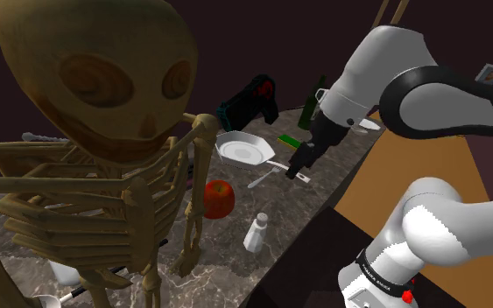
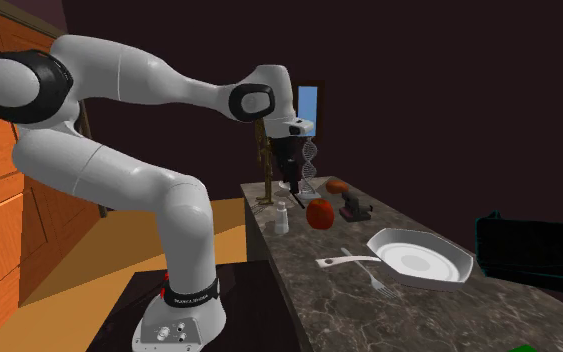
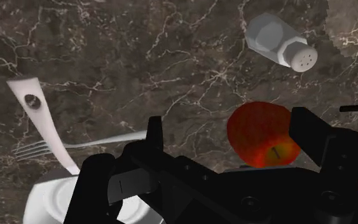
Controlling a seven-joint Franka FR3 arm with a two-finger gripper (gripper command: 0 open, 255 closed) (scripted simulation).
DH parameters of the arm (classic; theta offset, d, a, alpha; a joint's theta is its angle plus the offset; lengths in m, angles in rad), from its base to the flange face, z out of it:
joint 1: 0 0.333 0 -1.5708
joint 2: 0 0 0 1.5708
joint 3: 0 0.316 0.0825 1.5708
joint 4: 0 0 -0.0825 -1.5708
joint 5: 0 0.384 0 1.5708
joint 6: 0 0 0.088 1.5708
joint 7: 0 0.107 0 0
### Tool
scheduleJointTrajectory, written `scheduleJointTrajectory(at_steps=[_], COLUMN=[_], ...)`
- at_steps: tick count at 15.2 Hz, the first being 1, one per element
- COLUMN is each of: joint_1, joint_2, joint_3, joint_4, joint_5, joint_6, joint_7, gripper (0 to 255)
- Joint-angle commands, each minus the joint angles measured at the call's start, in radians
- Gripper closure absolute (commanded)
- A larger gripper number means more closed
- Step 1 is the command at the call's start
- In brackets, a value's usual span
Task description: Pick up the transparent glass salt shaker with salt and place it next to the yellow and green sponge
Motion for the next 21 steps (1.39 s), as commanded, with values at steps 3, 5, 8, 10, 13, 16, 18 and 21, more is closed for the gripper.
scheduleJointTrajectory(at_steps=[3,5,8,10,13,16,18,21], joint_1=[0.077,0.118,0.180,0.213,0.212,0.210,0.208,0.208], joint_2=[0.016,0.040,0.102,0.153,0.213,0.278,0.315,0.315], joint_3=[0.080,0.125,0.197,0.240,0.258,0.276,0.285,0.285], joint_4=[-0.088,-0.124,-0.164,-0.180,-0.191,-0.199,-0.202,-0.202], joint_5=[0.089,0.136,0.208,0.249,0.267,0.284,0.293,0.293], joint_6=[0.138,0.214,0.342,0.423,0.494,0.567,0.607,0.607], joint_7=[0.039,0.059,0.088,0.105,0.098,0.092,0.088,0.088], gripper=[0,0,0,0,0,0,0,0])
